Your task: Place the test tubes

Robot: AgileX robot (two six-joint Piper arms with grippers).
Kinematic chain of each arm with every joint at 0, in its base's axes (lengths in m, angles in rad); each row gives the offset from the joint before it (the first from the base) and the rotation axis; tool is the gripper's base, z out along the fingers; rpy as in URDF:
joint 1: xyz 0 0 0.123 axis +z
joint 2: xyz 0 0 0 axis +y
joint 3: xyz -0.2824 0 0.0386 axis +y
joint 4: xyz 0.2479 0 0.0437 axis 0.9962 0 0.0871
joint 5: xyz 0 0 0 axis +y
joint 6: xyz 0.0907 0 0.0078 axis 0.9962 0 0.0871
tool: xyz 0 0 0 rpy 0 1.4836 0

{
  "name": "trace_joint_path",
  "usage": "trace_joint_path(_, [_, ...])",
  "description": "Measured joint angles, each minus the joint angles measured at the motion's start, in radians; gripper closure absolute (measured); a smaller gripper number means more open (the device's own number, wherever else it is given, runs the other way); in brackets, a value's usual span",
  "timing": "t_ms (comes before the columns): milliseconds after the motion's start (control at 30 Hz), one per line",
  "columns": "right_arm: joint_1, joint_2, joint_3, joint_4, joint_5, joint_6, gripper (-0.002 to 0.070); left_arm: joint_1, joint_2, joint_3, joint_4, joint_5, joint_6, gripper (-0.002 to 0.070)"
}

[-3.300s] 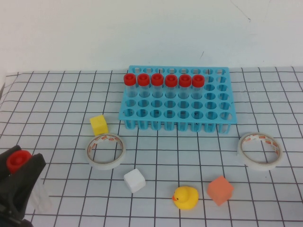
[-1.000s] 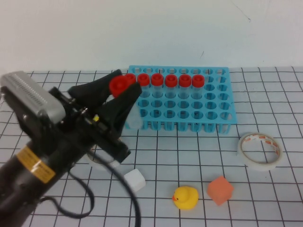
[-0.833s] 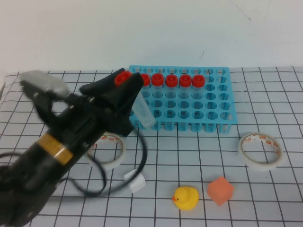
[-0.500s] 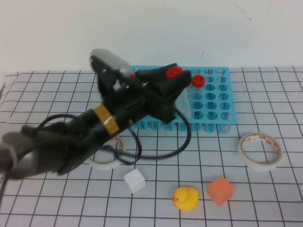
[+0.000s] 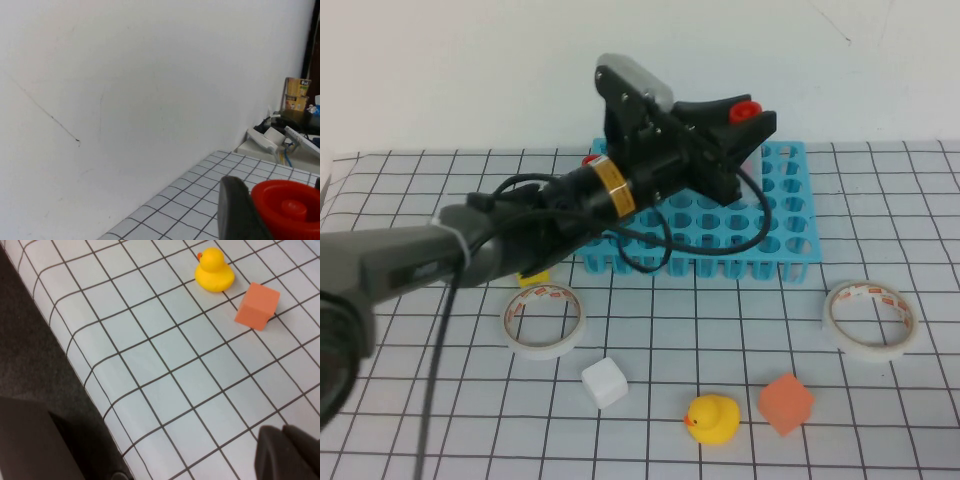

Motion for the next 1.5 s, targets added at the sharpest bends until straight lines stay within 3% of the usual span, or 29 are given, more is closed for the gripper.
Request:
trace_joint_path(600, [0.0,0.0,0.0,0.0,0.0,0.0,0.0678,-0.065,0.262,-0.335,-0.003,0.118,0.007,0.0417])
trace_joint_path(1000, [0.0,0.0,0.0,0.0,0.0,0.0,0.0678,-0.065,0.281,-0.347,-0.059,0.215,0.129,0.0417])
trace_joint_path(1500, [0.0,0.0,0.0,0.0,0.0,0.0,0.0678,-0.065,0.281,-0.351,-0.051,0.236,0.129,0.0417])
